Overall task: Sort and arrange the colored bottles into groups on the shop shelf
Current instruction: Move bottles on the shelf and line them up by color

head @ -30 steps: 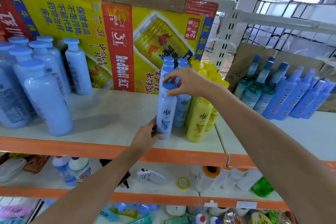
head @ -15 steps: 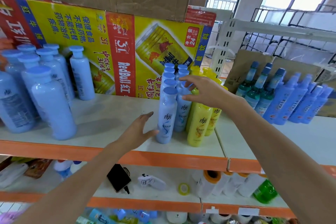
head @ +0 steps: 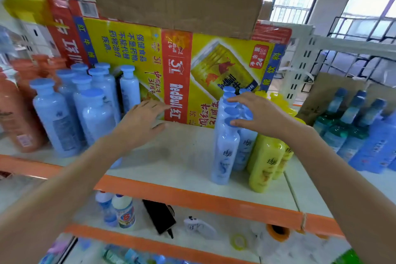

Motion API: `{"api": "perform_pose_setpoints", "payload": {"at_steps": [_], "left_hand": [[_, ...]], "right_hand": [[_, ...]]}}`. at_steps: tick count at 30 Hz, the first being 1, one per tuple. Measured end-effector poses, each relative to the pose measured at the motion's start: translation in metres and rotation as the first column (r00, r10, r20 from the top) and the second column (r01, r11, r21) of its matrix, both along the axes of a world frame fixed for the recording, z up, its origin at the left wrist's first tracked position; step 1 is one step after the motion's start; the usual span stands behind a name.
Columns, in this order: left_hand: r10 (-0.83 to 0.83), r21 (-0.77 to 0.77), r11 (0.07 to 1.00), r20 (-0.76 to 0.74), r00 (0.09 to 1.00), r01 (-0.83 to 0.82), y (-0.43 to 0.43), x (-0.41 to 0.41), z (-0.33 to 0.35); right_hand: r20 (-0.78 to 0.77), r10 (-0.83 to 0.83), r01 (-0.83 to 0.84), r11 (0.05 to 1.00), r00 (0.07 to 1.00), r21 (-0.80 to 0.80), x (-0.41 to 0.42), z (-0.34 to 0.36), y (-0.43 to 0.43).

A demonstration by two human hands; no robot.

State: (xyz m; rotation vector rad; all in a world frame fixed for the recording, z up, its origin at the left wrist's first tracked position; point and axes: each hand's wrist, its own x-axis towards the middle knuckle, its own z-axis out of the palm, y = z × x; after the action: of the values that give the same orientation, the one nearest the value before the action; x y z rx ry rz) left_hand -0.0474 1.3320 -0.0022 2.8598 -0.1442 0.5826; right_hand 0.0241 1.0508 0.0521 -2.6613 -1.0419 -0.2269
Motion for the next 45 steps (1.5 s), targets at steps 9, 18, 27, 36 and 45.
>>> {"api": "perform_pose_setpoints", "payload": {"at_steps": [9,18,27,36,45], "left_hand": [[0.046,0.045,0.998,0.08,0.996,-0.049,0.087,-0.026,0.026],[0.012,0.047,0.999,0.024,1.0,-0.013,0.172,-0.023,0.048],[-0.01,0.163,0.987,-0.042,0.999,0.017,0.23,-0.004,0.053],[-0.063,0.113,0.99,-0.159,0.985,0.081,0.249,0.022,0.055],[-0.15,0.073,0.983,-0.204,0.967,0.168,0.239,0.037,0.058]], "right_hand": [[-0.009,0.1,-0.101,0.994,0.995,-0.045,0.005,0.006,0.096],[0.034,0.154,-0.153,0.988,0.988,-0.012,0.01,0.007,0.19],[-0.041,0.241,-0.242,0.97,0.97,-0.022,-0.014,0.002,0.272],[-0.04,0.209,-0.211,0.976,0.977,-0.056,-0.025,-0.006,0.317],[-0.019,0.164,-0.165,0.983,0.986,-0.075,-0.033,0.003,0.315]]}}
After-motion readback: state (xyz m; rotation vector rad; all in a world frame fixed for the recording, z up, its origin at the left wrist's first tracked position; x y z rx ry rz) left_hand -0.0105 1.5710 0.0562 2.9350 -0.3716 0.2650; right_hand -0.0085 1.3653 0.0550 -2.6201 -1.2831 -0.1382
